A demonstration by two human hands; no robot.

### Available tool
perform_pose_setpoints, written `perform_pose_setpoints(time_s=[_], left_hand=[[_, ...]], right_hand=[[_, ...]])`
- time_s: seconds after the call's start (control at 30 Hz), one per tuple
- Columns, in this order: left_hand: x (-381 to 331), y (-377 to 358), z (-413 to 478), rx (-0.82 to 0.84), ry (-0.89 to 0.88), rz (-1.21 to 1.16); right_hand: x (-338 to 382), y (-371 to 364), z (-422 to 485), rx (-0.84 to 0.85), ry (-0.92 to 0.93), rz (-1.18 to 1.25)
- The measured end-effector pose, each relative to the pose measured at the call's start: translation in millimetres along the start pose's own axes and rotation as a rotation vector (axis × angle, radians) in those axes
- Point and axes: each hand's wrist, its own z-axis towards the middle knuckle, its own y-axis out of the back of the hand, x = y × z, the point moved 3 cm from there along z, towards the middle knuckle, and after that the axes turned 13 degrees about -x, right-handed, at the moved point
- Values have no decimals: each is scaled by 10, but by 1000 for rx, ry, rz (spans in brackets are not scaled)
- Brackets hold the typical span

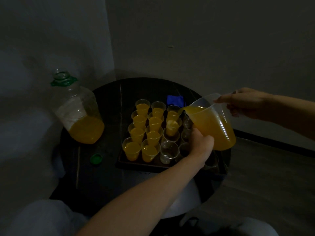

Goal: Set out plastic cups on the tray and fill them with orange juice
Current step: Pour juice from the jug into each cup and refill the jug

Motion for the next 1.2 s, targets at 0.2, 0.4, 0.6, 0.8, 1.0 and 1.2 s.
perform_pose_setpoints(time_s=[0.2, 0.4, 0.6, 0.8, 1.0, 1.2], left_hand=[[-49, 40, 10, 6, -1, -30], [-122, 111, 32, -17, -37, -52], [-49, 135, -68, -34, -33, -57], [84, 163, -240, -50, -19, -53], [141, 159, -318, -59, 4, -70], [142, 136, -356, -61, 3, -95]], right_hand=[[-11, -7, 4, 6, 30, 25], [-2, -15, -14, 12, 81, 77], [26, -39, -118, 23, 91, 74], [-4, -84, -341, 54, 103, 69], [10, -70, -480, 59, 113, 18], [-6, -33, -392, 42, 129, 19]])
